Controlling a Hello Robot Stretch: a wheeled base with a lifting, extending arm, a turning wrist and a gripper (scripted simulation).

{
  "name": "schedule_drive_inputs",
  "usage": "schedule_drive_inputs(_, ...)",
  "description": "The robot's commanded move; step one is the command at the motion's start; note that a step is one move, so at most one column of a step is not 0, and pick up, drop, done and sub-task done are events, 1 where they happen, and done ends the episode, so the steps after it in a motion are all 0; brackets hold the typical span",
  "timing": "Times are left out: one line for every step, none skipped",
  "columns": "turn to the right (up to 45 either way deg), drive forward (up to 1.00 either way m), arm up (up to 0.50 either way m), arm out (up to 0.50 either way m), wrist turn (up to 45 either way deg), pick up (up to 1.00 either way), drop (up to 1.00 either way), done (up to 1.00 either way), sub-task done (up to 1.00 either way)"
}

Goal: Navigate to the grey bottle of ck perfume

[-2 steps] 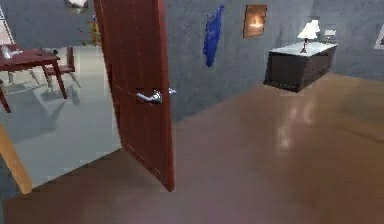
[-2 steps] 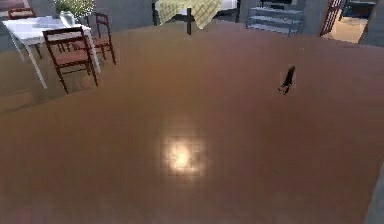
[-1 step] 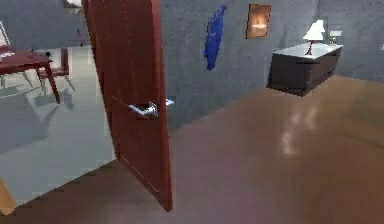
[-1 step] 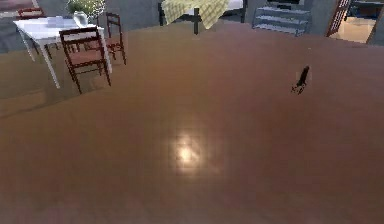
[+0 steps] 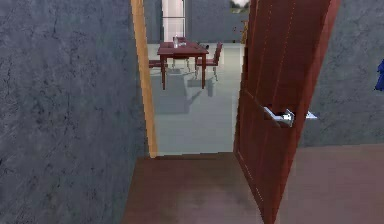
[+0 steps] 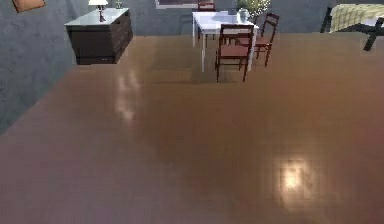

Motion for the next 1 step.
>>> schedule_drive_inputs(0.0,1.0,0.0,0.0,0.0,0.0,0.0,0.0,0.0)
